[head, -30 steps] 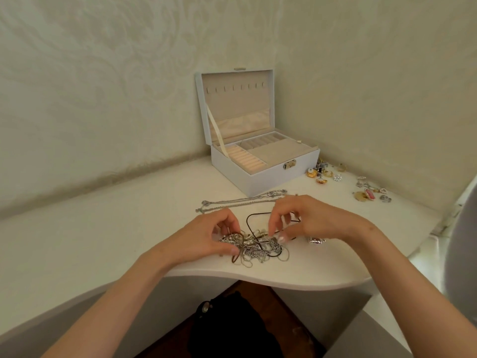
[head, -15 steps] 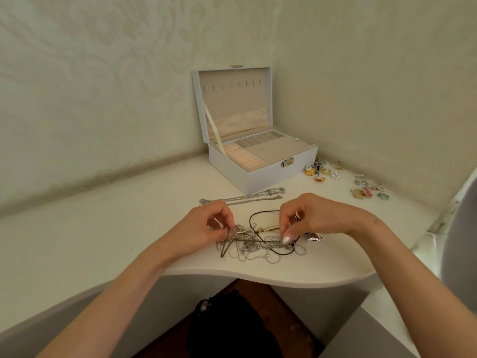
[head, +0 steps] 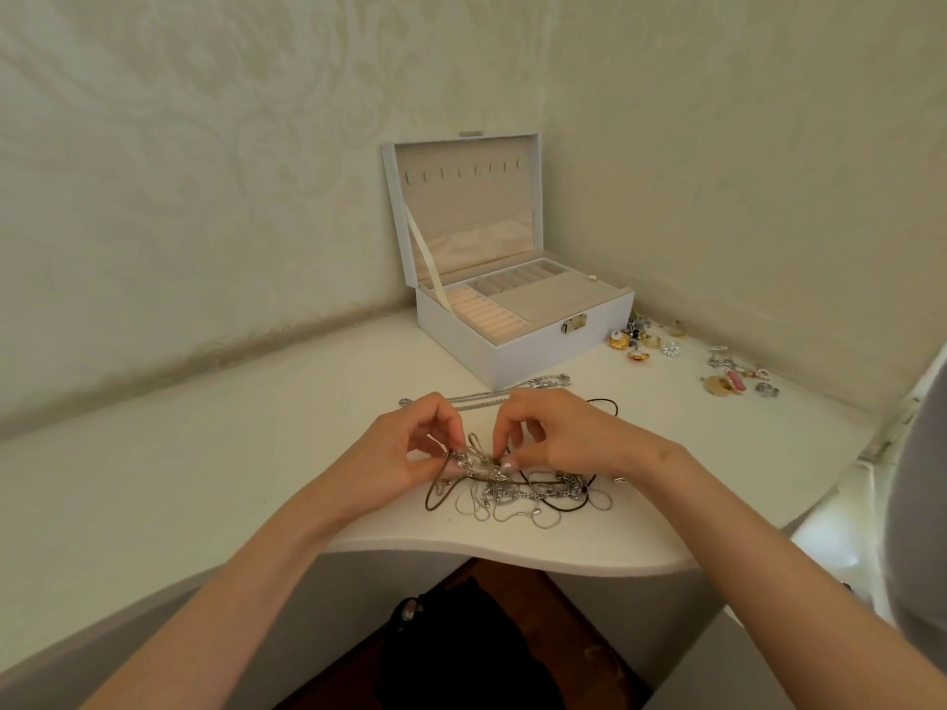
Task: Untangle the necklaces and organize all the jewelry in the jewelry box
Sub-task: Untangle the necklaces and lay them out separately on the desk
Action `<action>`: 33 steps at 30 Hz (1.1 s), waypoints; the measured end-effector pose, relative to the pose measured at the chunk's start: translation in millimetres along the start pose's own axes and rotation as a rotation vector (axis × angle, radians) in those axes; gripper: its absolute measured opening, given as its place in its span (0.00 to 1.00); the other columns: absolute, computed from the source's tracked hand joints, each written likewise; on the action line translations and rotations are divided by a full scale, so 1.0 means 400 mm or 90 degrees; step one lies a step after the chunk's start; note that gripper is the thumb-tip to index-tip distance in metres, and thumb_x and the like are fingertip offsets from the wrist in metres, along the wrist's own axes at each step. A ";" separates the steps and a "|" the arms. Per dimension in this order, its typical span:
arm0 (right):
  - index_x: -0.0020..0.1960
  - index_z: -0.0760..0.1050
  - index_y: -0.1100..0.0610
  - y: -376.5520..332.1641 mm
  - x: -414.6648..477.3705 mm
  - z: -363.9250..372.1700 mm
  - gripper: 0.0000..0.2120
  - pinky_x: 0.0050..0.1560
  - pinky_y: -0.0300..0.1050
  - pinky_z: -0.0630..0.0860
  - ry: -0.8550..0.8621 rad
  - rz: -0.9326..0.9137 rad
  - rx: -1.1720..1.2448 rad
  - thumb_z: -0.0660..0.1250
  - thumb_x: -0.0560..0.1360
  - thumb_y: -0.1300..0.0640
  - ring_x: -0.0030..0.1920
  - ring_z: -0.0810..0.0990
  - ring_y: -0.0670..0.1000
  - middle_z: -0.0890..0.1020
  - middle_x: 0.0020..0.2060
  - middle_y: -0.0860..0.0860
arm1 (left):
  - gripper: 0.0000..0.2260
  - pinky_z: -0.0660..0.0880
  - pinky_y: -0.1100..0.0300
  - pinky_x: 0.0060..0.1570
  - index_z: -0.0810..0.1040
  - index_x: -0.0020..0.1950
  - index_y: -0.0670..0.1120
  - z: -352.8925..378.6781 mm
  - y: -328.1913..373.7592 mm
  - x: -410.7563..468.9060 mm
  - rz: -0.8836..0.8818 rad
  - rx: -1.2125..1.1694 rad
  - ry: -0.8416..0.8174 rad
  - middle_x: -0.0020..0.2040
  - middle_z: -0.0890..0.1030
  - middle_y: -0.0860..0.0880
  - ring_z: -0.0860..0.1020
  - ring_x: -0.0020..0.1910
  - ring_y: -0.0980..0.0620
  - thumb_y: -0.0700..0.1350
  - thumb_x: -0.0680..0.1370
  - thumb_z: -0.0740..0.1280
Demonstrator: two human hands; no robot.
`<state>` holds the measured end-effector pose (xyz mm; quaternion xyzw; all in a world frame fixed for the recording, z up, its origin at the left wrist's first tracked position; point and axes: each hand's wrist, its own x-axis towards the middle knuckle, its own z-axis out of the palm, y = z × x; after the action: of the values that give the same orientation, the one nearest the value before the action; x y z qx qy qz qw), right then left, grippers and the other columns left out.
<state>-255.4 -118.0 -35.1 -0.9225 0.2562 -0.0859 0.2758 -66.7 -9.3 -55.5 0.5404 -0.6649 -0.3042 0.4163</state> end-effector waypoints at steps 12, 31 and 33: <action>0.40 0.77 0.55 0.015 -0.027 -0.024 0.05 0.39 0.30 0.68 0.071 0.012 0.153 0.73 0.70 0.59 0.36 0.73 0.39 0.79 0.36 0.40 | 0.11 0.70 0.58 0.52 0.75 0.46 0.47 0.007 0.027 -0.008 -0.028 0.038 0.017 0.44 0.83 0.53 0.78 0.47 0.57 0.40 0.67 0.58; 0.40 0.77 0.63 -0.044 -0.014 -0.052 0.08 0.38 0.39 0.75 0.230 -0.034 0.474 0.67 0.75 0.58 0.33 0.78 0.47 0.82 0.31 0.49 | 0.03 0.73 0.47 0.48 0.74 0.47 0.45 0.040 0.076 0.050 0.017 -0.043 0.081 0.43 0.84 0.51 0.78 0.46 0.42 0.41 0.76 0.68; 0.40 0.77 0.64 -0.045 -0.014 -0.052 0.09 0.38 0.38 0.74 0.222 -0.022 0.497 0.66 0.75 0.58 0.33 0.78 0.46 0.81 0.30 0.48 | 0.03 0.73 0.47 0.47 0.73 0.46 0.45 0.042 0.076 0.051 0.022 -0.030 0.090 0.41 0.85 0.51 0.79 0.45 0.43 0.40 0.76 0.67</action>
<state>-258.6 -111.7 -8.0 -0.7249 0.2318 -0.3357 0.5550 -97.3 -22.8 -32.8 0.5392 -0.6358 -0.2734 0.4800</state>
